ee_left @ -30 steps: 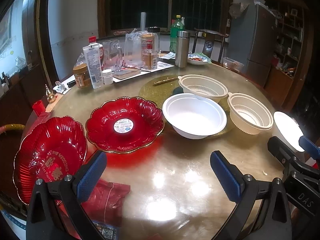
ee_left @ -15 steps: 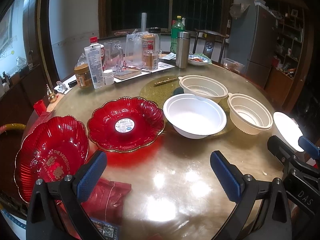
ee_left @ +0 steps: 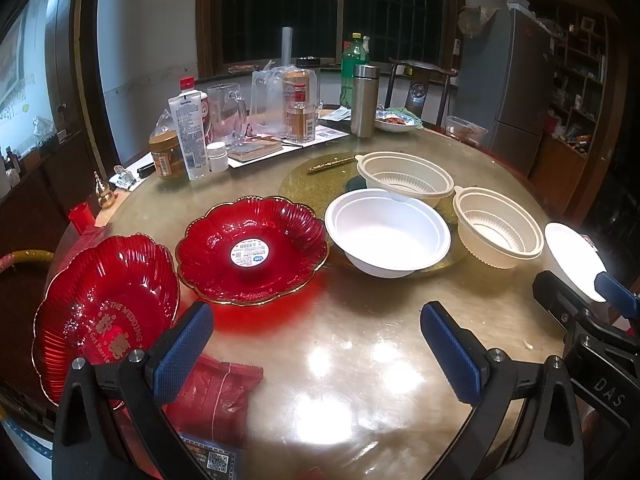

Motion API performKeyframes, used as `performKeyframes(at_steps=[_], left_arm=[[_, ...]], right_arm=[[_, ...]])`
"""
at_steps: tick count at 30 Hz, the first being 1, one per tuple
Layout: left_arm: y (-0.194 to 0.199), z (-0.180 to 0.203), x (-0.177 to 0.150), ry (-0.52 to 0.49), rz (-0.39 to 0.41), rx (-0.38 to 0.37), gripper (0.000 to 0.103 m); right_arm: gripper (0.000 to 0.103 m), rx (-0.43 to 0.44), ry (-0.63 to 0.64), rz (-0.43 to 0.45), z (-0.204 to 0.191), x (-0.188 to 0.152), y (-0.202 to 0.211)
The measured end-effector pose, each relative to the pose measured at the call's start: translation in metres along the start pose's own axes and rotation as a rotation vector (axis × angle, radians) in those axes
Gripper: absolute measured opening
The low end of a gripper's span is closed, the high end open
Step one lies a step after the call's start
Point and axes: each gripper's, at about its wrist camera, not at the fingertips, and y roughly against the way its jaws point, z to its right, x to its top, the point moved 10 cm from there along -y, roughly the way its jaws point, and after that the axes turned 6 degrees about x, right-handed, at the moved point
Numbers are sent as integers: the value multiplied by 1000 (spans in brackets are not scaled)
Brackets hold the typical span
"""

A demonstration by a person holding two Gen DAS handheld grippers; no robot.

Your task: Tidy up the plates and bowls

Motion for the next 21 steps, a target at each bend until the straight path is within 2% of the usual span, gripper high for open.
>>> performKeyframes(at_steps=[21], left_arm=[[4, 0, 1, -1, -3, 0, 103]], right_arm=[[103, 1, -3, -1, 1, 0, 1]])
